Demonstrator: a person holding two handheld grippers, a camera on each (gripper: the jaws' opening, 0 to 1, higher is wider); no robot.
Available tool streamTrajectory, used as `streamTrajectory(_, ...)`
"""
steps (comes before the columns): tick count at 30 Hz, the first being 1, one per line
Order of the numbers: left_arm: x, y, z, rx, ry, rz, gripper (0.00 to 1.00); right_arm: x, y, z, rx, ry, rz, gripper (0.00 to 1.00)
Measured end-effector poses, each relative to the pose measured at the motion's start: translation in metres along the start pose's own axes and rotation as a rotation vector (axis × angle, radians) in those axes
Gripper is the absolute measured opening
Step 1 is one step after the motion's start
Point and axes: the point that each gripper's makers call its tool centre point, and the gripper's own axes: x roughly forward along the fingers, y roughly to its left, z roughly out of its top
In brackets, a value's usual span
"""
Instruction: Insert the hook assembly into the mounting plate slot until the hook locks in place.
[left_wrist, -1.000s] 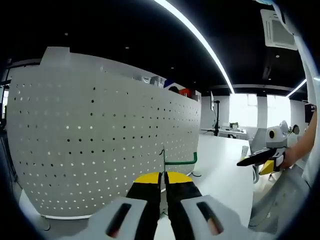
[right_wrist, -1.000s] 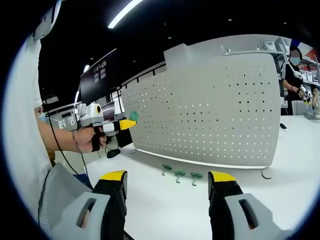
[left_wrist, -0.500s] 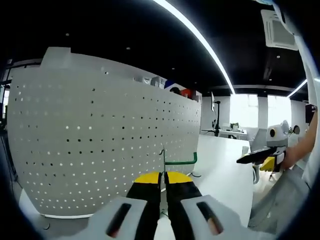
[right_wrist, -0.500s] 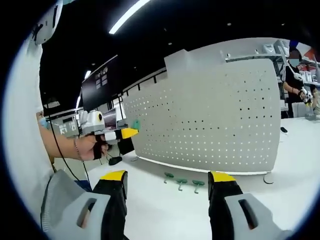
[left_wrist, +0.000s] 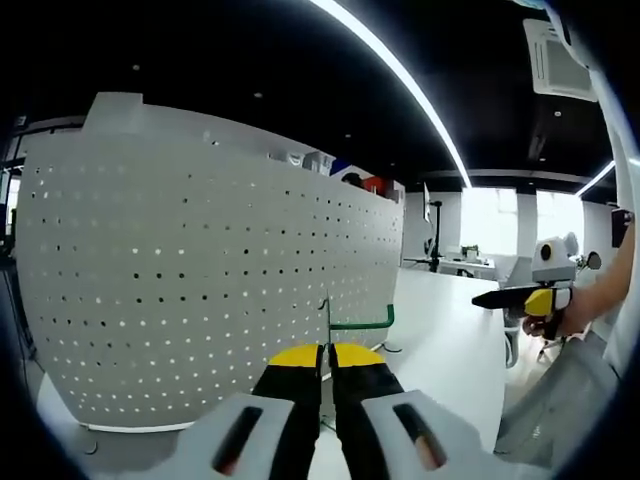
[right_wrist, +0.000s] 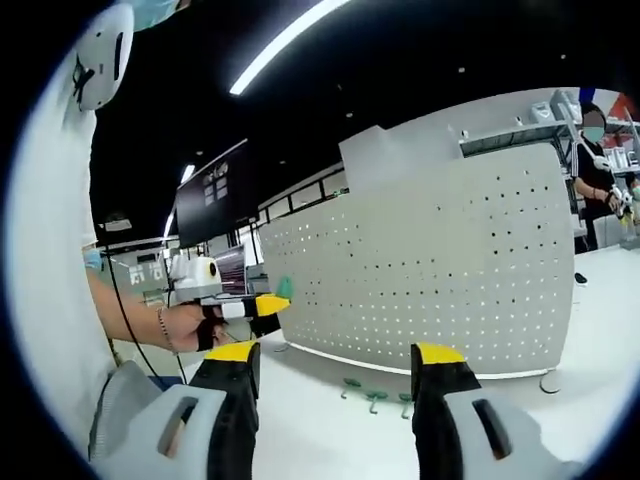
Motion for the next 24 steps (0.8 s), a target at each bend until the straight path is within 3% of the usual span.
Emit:
streamTrajectory(11,-0.003,-0.003,0.000,0.010,0.002,0.013,0.02,0.044,0.025,-0.001,0.001,0.025,0.090,0.53)
streamTrajectory(24,-0.001,-0.016,0.001,0.001,-0.006,0.006,0.02,0.078,0.042,0.005,0.014,0.008,0.156,0.52)
